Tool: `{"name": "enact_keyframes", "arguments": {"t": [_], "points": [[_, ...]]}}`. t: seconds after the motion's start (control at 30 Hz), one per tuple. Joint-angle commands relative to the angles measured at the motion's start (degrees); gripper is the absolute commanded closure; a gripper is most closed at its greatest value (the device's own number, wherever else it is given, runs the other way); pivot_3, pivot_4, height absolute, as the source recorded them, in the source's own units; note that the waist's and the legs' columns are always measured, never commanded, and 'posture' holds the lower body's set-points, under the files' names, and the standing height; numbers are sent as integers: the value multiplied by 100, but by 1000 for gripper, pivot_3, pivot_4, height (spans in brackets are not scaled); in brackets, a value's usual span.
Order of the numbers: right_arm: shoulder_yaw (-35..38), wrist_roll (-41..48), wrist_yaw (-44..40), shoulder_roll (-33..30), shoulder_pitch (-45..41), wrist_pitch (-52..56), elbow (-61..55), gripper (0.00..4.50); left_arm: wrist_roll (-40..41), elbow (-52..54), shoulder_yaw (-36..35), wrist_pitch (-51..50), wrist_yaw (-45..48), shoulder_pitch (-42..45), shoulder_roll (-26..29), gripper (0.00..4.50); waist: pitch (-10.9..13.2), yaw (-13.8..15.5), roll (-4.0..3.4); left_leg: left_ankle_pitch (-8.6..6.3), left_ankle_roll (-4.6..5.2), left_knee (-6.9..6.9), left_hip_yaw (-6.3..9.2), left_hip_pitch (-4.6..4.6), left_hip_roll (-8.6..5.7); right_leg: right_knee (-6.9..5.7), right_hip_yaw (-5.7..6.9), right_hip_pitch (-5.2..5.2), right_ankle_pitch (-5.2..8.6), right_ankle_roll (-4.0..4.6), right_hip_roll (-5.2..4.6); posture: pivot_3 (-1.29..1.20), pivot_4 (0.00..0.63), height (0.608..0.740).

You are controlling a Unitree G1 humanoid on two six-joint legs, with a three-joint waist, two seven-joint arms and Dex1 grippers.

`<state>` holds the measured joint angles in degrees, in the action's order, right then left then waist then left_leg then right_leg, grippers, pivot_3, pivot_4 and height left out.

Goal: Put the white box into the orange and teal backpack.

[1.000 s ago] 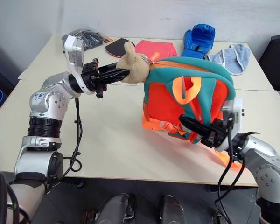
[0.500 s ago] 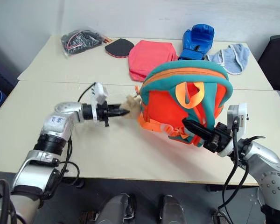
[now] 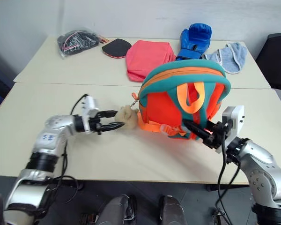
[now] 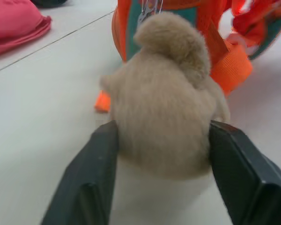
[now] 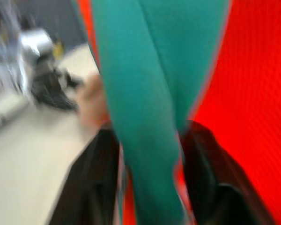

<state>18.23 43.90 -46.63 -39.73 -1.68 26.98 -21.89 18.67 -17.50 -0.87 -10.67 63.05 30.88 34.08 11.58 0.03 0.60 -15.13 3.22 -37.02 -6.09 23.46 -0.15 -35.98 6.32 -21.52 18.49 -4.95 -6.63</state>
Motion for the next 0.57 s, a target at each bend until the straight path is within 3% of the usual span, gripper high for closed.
{"name": "enact_keyframes", "arguments": {"t": [0.03,0.1,0.2,0.33,0.57], "points": [[222,-524,-644,-248,386,-771,69,1482,404,709,-445,70,675,-709,592,458,0,-21,0,-1,0,1,-1,0,1,2,0,-1,0,0,0,0,150,740],[488,-1255,-1388,-569,920,-1970,677,809,369,1155,-859,451,790,-1600,967,0,0,-17,-2,-1,-1,0,-1,-5,1,4,0,5,0,1,-1,0,150,740],[891,-1498,-1688,-689,1060,-2718,1456,40,208,1626,-1212,820,472,-2414,1077,0,1,-9,-3,-21,1,2,-5,-17,0,14,-8,18,0,0,-4,0,150,740],[1067,-1899,-2365,-1042,1220,-3777,2438,40,32,2066,-1577,1147,-78,-3183,980,0,3,52,-9,-35,-9,-3,-5,-17,-3,15,-14,19,-3,-5,-15,0,150,740],[820,-2115,-2473,-1045,802,-4331,3193,40,-11,2270,-1587,1203,-398,-3533,986,0,2,3,-19,-23,-37,20,-5,-21,1,10,-10,5,4,7,-14,0,150,740]]}}
